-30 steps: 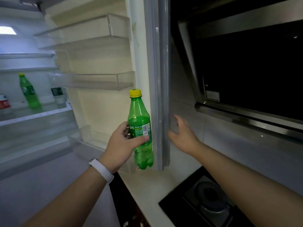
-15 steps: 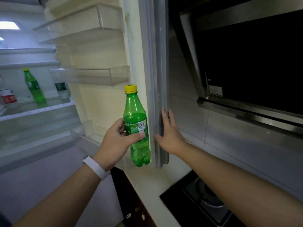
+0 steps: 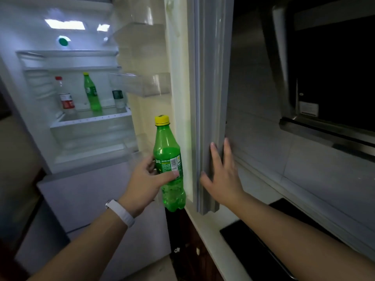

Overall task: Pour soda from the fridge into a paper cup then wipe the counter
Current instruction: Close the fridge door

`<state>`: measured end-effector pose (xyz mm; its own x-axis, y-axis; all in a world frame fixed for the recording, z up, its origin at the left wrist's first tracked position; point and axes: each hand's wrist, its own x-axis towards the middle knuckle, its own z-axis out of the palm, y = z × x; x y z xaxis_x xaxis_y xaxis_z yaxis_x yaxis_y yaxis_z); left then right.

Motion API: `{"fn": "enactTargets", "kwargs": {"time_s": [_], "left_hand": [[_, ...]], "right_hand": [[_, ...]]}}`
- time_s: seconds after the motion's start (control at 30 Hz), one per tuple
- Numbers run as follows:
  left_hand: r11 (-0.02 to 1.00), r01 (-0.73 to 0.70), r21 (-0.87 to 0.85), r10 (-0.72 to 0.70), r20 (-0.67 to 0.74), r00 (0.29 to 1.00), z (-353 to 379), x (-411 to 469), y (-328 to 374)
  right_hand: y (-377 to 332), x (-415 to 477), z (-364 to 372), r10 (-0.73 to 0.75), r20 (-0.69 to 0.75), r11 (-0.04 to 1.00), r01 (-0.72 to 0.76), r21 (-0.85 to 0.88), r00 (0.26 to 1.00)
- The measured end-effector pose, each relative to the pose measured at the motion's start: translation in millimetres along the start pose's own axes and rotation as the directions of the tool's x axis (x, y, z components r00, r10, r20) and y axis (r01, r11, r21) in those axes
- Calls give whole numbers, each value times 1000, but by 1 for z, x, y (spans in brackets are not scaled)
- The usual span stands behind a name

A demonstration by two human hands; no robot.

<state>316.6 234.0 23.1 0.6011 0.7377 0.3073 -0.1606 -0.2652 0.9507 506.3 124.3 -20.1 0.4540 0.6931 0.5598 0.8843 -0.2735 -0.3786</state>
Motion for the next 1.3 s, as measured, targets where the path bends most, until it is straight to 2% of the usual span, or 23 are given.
{"fn": "enactTargets", "kwargs": {"time_s": [0.23,0.33,0.5,0.6,0.77,0.9,1.0,1.3], "left_hand": [[1000,-9,20,10,-56,998,-69,-34,11],[999,-2,40,5,-77,997,-100,-49,14],[1000,0,19,2,-103,995,-145,-73,13],[1000,3,3,-3,-114,994,-170,-89,8],[998,39,-47,-47,-186,981,-207,-113,-2],[996,54,-65,-68,-245,967,-234,-130,-2],[997,30,-69,-49,-295,954,-254,-138,2],[1000,13,8,-8,-396,918,-303,-134,19]], "right_hand": [[-45,-20,19,-93,-28,996,93,-12,995],[-68,-25,24,-119,4,992,119,-33,993],[-104,-35,38,-226,-32,974,225,-28,974],[-130,-37,44,-236,-35,972,236,-13,971],[-181,-30,57,-231,10,973,231,-2,973],[-219,-16,73,-304,114,951,293,103,946],[-239,-4,91,-349,155,936,336,108,924],[-294,24,151,-518,28,854,514,86,855]]}}
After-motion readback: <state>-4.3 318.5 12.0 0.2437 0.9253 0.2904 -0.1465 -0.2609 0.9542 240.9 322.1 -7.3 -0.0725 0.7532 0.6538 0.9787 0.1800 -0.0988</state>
